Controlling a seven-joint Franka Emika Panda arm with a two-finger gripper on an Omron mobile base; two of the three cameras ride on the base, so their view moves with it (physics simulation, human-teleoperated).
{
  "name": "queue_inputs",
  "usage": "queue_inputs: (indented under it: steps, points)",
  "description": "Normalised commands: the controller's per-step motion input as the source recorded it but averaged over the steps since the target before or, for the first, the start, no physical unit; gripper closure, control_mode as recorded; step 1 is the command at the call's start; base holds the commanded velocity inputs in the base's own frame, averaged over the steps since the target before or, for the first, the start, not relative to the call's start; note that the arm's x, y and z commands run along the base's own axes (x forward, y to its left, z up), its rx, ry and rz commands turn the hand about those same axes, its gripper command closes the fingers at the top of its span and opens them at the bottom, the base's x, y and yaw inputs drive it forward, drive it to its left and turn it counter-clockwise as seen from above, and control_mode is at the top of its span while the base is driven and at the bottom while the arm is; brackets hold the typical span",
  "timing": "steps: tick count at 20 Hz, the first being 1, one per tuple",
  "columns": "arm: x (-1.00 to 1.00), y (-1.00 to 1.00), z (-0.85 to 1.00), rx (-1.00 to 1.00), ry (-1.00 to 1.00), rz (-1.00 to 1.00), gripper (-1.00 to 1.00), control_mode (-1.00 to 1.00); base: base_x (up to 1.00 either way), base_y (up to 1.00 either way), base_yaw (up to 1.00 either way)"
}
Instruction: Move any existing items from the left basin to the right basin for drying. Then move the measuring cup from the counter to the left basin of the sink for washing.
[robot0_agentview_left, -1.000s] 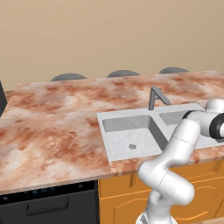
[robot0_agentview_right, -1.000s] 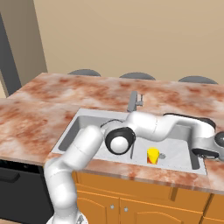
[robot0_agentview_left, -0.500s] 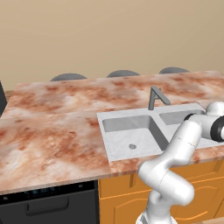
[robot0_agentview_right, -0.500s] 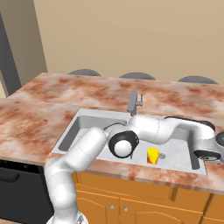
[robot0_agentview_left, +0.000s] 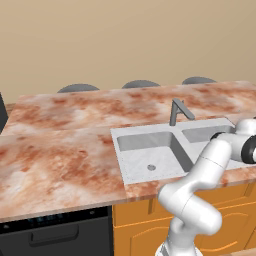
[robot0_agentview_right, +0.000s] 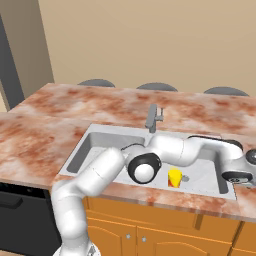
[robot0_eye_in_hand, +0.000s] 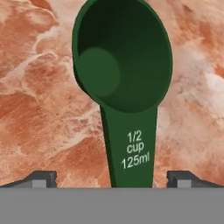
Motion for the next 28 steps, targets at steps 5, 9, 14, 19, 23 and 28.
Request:
queue_inputs:
  steps: [5,9,14,19,23,28]
  points:
    - [0.13,-0.17,-0.07,0.00,0.01,0.04,-1.00,-1.00,0.00,0.00,0.00]
    - [0.10,-0.21,-0.09,0.00,0.01,0.04,-1.00,-1.00,0.00,0.00,0.00]
    - [0.03,-0.22,-0.04,0.00,0.01,0.05,-1.00,-1.00,0.00,0.00,0.00]
    - [0.00,-0.22,-0.13,0.00,0.04,0.05,-1.00,-1.00,0.00,0.00,0.00]
    - [0.02,-0.05,-0.31,0.00,0.12,0.04,1.00,-1.00,0.00,0.00,0.00]
    - [-0.13,0.10,-0.68,0.00,0.18,0.01,1.00,-1.00,0.00,0.00,0.00]
